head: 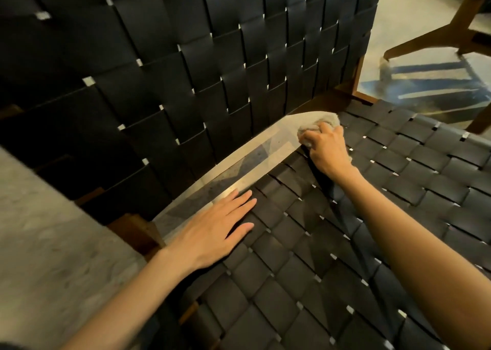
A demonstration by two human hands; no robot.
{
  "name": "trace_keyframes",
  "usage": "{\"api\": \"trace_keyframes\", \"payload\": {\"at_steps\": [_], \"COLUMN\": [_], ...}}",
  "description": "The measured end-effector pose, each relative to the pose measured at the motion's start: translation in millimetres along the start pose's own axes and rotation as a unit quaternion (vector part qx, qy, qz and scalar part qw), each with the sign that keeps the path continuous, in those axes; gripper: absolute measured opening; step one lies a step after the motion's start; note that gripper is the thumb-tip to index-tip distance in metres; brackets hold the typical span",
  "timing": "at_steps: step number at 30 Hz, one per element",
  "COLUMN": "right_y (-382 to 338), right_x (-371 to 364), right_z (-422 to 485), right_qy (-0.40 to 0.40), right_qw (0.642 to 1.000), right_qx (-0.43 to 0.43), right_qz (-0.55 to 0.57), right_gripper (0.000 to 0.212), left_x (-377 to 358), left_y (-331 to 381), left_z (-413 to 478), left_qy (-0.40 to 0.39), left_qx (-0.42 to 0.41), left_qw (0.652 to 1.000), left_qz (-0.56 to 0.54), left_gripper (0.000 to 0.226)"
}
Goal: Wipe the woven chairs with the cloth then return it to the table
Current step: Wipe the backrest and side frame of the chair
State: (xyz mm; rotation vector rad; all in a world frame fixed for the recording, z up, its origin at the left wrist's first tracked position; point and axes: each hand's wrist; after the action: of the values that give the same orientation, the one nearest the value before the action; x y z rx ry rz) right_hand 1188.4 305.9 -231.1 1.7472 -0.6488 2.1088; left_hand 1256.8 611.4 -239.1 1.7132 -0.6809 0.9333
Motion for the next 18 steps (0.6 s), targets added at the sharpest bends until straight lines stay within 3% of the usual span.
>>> {"api": "trace_keyframes", "payload": {"at_steps": [7, 18], "right_y": [-84, -187], "right_x": [3, 12], "right_z": [-70, -142], "right_qy": [-0.028, -0.13], "right_qw": [0.986, 0.954], "right_qx": [0.114, 0.18], "right_qz": [0.121, 0.204], "right_gripper": [0.027, 0.04], "left_x": [4, 20], "left_y": [-8, -17], "left_z": [-54, -150], "left_qy": [0.008, 0.129], "left_qx": [0.038, 0.011], "left_qw": [0.999, 0.99], "left_qz": [0.028, 0.054], "left_gripper": [0.051, 0.033]}}
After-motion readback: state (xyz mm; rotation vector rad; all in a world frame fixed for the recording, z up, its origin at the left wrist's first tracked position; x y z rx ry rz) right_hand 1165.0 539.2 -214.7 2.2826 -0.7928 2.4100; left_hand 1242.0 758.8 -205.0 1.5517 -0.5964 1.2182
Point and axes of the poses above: each hand's wrist, its own z-axis towards the middle knuckle, its own x-axis out of the back of the hand, y = z × x, and after that the axes turned 4 degrees about z, right-handed
